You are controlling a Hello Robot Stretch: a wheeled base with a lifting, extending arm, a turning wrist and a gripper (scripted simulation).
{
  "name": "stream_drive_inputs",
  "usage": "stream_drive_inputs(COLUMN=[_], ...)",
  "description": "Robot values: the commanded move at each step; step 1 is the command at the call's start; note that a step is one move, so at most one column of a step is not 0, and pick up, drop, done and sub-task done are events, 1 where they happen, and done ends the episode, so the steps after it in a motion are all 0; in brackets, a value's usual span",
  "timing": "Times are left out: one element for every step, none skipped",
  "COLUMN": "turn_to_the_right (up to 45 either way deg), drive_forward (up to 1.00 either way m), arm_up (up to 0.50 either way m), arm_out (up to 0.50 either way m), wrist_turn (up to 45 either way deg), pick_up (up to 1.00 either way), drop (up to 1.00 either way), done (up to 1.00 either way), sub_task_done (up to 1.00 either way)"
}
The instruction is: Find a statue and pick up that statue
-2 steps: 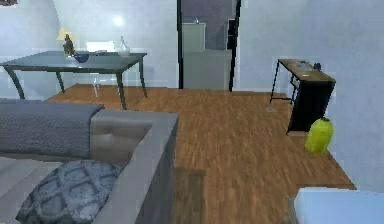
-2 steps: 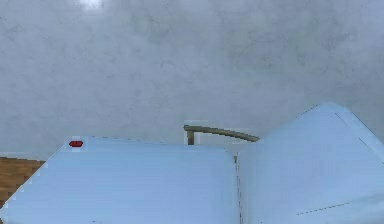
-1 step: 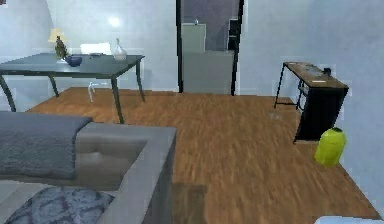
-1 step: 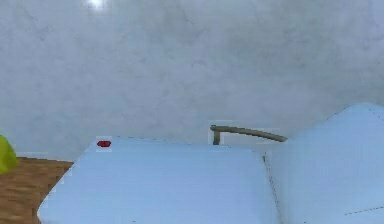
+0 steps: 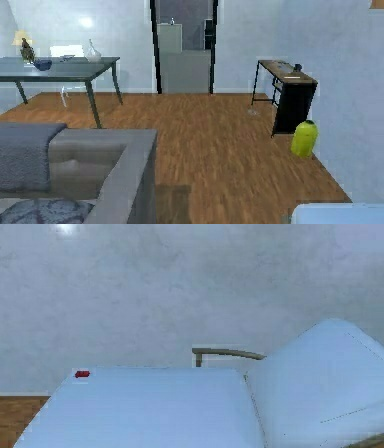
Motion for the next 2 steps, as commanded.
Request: stream_drive_inputs(turn_to_the_right=[0.0, 0.0], drive_forward=[1.00, 0.20], arm_up=[0.00, 0.00], arm_out=[0.00, 0.00], wrist_turn=[0.0, 0.0], pick_up=[0.00, 0.00], drop=[0.00, 0.00], done=[0.00, 0.00], sub_task_done=[0.00, 0.00])
